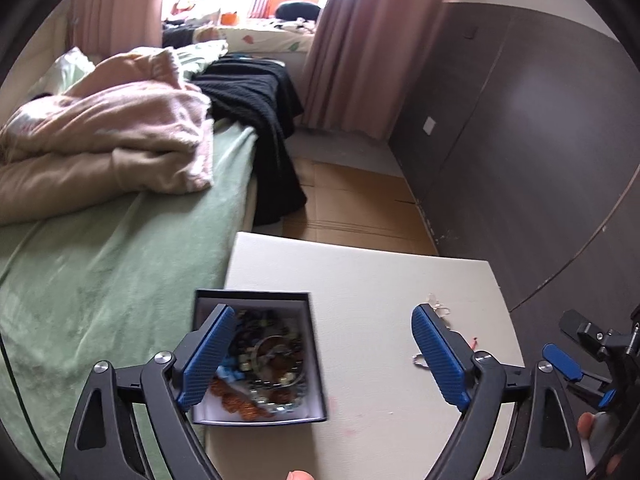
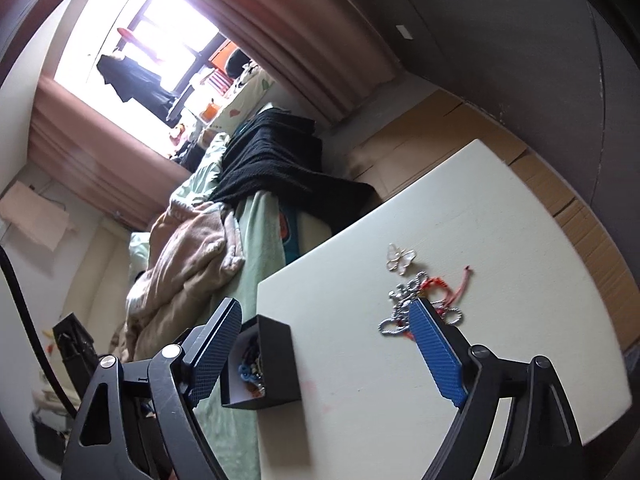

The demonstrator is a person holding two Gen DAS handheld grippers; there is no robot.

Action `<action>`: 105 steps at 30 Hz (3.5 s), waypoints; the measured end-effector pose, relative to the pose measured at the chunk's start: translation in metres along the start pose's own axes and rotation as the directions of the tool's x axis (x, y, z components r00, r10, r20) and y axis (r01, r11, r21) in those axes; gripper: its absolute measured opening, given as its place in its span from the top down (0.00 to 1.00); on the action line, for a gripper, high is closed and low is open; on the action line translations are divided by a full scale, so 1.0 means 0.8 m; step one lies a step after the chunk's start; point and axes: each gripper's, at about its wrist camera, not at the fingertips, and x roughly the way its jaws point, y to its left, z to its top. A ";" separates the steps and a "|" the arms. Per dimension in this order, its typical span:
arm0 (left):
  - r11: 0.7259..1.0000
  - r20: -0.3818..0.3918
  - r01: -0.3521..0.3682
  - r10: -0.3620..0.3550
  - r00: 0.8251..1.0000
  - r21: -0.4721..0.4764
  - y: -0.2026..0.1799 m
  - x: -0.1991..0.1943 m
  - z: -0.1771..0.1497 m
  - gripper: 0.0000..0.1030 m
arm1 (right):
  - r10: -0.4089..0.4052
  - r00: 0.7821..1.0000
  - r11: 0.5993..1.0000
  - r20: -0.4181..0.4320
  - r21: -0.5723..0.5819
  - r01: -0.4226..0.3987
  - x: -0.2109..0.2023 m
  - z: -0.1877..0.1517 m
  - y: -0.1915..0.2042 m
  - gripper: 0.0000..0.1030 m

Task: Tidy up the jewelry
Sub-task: 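Grasp the tangled silver chains with the left tool, then lift the silver chains with the left tool while the right tool grasps the red string bracelet, then carry the chains and red bracelet over the black box and open both tools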

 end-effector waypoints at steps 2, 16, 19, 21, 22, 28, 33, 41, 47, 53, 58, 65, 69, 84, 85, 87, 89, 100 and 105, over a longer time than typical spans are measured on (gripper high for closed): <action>1.000 -0.004 0.010 -0.010 1.000 0.015 -0.011 0.004 -0.001 0.12 | -0.015 1.000 1.000 -0.005 0.013 0.015 -0.002 0.004 -0.009 0.16; 0.984 -0.068 0.035 -0.023 0.997 0.177 -0.096 0.051 -0.023 0.12 | -0.162 0.985 0.982 -0.066 0.091 0.168 -0.004 0.024 -0.070 0.13; 0.976 -0.087 0.052 -0.034 0.996 0.212 -0.112 0.065 -0.026 0.12 | -0.189 0.980 0.974 -0.069 0.112 0.196 -0.008 0.028 -0.082 0.13; 0.971 -0.113 0.075 -0.050 0.992 0.228 -0.124 0.077 -0.028 0.12 | -0.194 0.979 0.972 -0.068 0.118 0.201 -0.010 0.031 -0.086 0.13; 0.968 -0.124 0.080 -0.051 0.991 0.239 -0.129 0.083 -0.030 0.12 | -0.192 0.979 0.972 -0.067 0.121 0.199 -0.011 0.033 -0.088 0.13; 0.955 -0.211 0.088 -0.027 0.977 0.283 -0.153 0.125 -0.047 0.33 | -0.182 0.982 0.973 -0.049 0.133 0.187 -0.017 0.042 -0.099 0.13; 0.954 -0.219 0.072 -0.006 0.976 0.292 -0.161 0.147 -0.052 0.35 | -0.171 0.984 0.971 -0.050 0.162 0.177 -0.015 0.045 -0.107 0.13; 0.949 -0.246 0.056 0.023 0.969 0.309 -0.171 0.179 -0.067 0.44 | -0.172 0.984 0.969 -0.056 0.169 0.179 -0.011 0.049 -0.111 0.13; 0.955 -0.267 0.094 -0.016 0.963 0.282 -0.164 0.191 -0.075 0.51 | -0.183 0.980 0.967 -0.075 0.167 0.194 -0.003 0.049 -0.114 0.13; 0.942 -0.267 0.110 -0.022 0.964 0.318 -0.160 0.188 -0.078 0.79 | -0.191 0.977 0.965 -0.090 0.166 0.204 0.006 0.047 -0.114 0.13; 0.953 -0.269 0.120 -0.042 0.962 0.277 -0.146 0.177 -0.075 0.81 | -0.199 0.974 0.965 -0.106 0.153 0.214 0.014 0.043 -0.110 0.14; 0.965 -0.201 0.164 -0.122 0.972 0.207 -0.126 0.128 -0.051 0.81 | -0.209 0.971 0.968 -0.117 0.115 0.223 0.018 0.037 -0.101 0.14; 0.966 -0.149 0.186 -0.160 0.976 0.181 -0.120 0.096 -0.036 0.81 | -0.213 0.969 0.969 -0.128 0.096 0.226 0.022 0.031 -0.097 0.14; 0.963 -0.037 0.251 -0.248 0.968 0.101 -0.087 0.028 -0.007 0.81 | -0.212 0.953 0.976 -0.215 0.002 0.217 0.076 0.007 -0.077 0.42; 0.962 -0.033 0.255 -0.253 0.967 0.094 -0.085 0.027 -0.004 0.81 | -0.217 0.950 0.975 -0.223 -0.009 0.221 0.082 0.005 -0.075 0.44; 0.961 -0.032 0.266 -0.264 0.964 0.081 -0.080 0.026 -0.002 0.81 | -0.230 0.943 0.973 -0.239 -0.039 0.227 0.097 0.001 -0.068 0.49; 0.961 -0.032 0.268 -0.266 0.963 0.068 -0.074 0.026 -0.001 0.81 | -0.249 0.936 0.968 -0.250 -0.076 0.237 0.112 -0.005 -0.059 0.51; 0.961 0.009 0.276 -0.276 0.961 -0.003 -0.034 0.016 0.017 0.81 | -0.412 0.882 0.883 -0.228 -0.340 0.325 0.171 -0.036 -0.009 0.76; 0.964 0.038 0.264 -0.263 0.964 -0.017 -0.020 0.004 0.022 0.81 | -0.431 0.876 0.854 -0.217 -0.413 0.318 0.177 -0.047 0.004 0.93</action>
